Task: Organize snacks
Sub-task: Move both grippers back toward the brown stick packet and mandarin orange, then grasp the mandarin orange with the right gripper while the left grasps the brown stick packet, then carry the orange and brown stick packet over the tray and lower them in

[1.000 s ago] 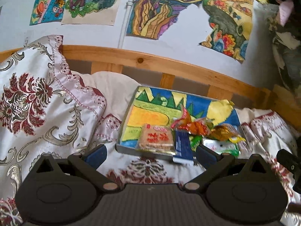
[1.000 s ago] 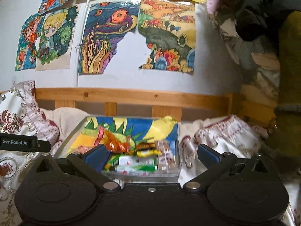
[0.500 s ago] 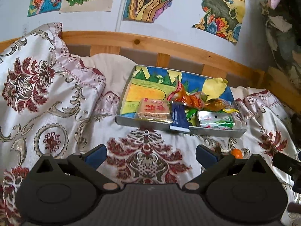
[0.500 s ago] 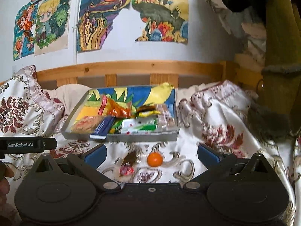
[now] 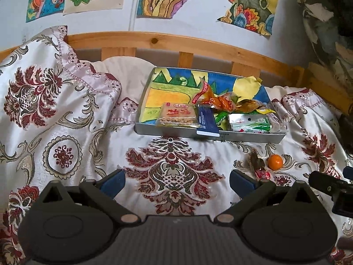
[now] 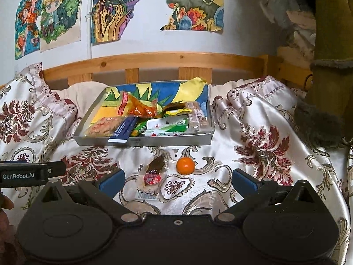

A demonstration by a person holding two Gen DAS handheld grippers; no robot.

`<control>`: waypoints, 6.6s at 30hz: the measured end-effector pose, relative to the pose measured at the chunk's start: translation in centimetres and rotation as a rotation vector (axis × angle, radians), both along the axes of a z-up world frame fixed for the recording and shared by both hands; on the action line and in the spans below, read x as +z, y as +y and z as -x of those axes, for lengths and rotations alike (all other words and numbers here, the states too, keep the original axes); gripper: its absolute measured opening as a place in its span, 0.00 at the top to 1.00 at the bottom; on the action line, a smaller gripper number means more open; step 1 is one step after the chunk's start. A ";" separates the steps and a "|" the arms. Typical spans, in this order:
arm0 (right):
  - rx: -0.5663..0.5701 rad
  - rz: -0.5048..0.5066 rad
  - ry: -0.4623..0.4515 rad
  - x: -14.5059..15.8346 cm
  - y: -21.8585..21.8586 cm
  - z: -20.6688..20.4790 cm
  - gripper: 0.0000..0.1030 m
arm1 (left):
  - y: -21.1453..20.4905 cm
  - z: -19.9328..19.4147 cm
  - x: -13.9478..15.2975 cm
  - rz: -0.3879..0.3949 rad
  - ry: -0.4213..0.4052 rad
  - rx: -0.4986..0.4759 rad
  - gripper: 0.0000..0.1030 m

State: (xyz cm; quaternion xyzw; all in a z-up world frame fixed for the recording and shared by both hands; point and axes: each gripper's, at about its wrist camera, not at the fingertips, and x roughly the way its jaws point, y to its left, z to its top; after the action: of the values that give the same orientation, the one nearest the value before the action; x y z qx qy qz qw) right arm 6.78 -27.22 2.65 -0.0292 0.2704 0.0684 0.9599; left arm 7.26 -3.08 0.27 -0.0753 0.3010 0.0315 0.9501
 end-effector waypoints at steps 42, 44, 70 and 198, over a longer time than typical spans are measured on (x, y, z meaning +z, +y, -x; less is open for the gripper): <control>0.081 0.042 0.113 -2.5 -4.7 -11.5 0.01 | -6.1 -7.6 -1.9 -0.020 0.069 -0.287 0.01; 0.127 0.122 0.105 -3.1 -4.5 -12.0 0.01 | -6.5 -8.1 -2.2 -0.023 0.075 -0.307 0.01; 0.404 0.333 0.061 -7.6 -2.0 -13.2 0.28 | -9.4 -14.8 -4.8 0.126 0.259 -0.426 0.37; 0.363 0.256 -0.195 -6.2 9.0 -18.8 0.55 | 1.5 -26.0 -1.9 0.087 0.121 0.088 0.33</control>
State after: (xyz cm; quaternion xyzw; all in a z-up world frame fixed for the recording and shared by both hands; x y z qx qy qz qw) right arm 25.53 -18.25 -3.53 -0.2050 0.1735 0.2016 0.9419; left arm 33.26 -1.61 -1.68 -0.1278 0.3551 0.0644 0.9238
